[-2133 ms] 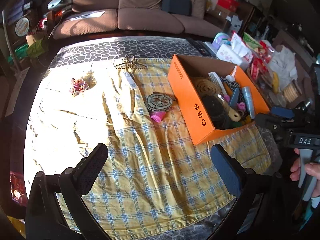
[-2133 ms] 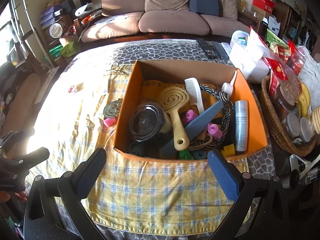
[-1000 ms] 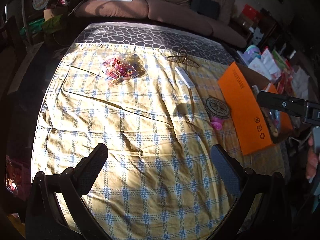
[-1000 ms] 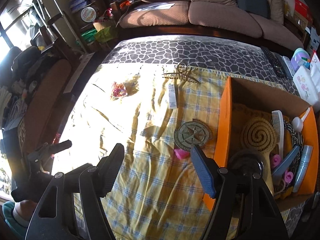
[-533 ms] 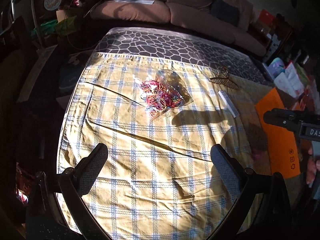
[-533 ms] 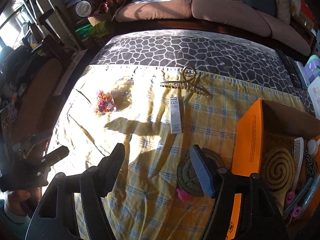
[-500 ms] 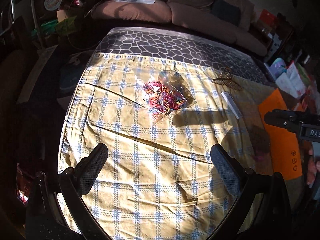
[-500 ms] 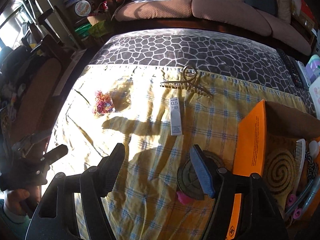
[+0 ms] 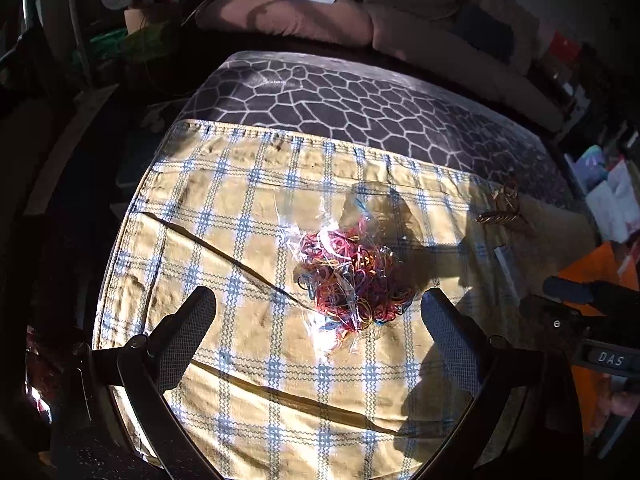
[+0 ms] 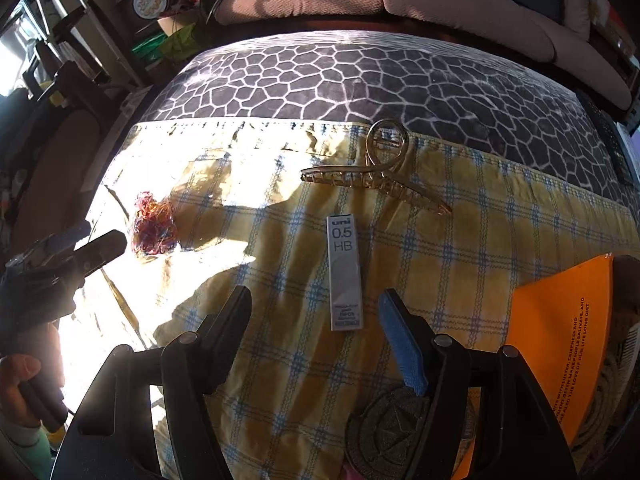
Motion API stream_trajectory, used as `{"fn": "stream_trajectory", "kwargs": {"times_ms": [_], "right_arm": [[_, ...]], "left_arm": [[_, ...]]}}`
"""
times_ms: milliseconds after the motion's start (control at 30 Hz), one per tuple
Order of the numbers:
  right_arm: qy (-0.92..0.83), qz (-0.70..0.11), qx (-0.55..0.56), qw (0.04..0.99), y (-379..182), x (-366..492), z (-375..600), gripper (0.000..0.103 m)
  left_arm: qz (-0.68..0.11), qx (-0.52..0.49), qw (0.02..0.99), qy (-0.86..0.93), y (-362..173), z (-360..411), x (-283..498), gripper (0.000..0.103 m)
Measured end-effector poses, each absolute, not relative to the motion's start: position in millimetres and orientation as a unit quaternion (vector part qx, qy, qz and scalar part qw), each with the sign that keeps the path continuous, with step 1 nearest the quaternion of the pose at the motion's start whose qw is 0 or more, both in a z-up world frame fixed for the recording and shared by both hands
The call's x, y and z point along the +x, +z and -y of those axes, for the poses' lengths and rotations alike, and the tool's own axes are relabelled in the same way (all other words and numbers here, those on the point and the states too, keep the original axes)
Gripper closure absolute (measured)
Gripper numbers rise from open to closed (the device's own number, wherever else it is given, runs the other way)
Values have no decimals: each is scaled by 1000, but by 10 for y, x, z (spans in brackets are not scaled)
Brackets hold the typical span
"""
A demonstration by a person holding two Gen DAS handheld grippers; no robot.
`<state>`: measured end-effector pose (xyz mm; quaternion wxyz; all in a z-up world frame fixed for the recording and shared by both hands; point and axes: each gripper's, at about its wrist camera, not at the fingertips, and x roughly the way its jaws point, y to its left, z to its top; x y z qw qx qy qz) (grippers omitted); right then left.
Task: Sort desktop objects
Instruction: 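Grasp the rubber-band bag with the left tool while the right tool grasps the white lead case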
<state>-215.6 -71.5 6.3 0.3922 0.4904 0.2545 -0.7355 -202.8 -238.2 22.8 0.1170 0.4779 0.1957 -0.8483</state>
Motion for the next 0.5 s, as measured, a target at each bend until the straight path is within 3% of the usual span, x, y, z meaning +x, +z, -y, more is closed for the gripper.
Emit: {"fn": "stream_trajectory", "kwargs": {"times_ms": [267, 333, 433, 467, 500], "right_arm": [[-734, -262, 493, 387, -67, -2269, 753, 50], [-733, -265, 494, 385, -96, -2276, 754, 62], [-736, -282, 487, 378, -142, -2261, 761, 70], [-736, -289, 483, 377, -158, -2246, 765, 72], [-736, -296, 480, 376, -169, -2233, 767, 75]], "left_arm": [[-191, 487, 119, -844, 72, 2276, -2231, 2], [-185, 490, 124, -843, 36, 2263, -2261, 12], [-185, 491, 114, -844, -1, 2256, -2264, 31], [-185, 485, 107, -848, 7, 2255, -2253, 33], [-187, 481, 100, -851, 12, 2262, -2244, 46]]}}
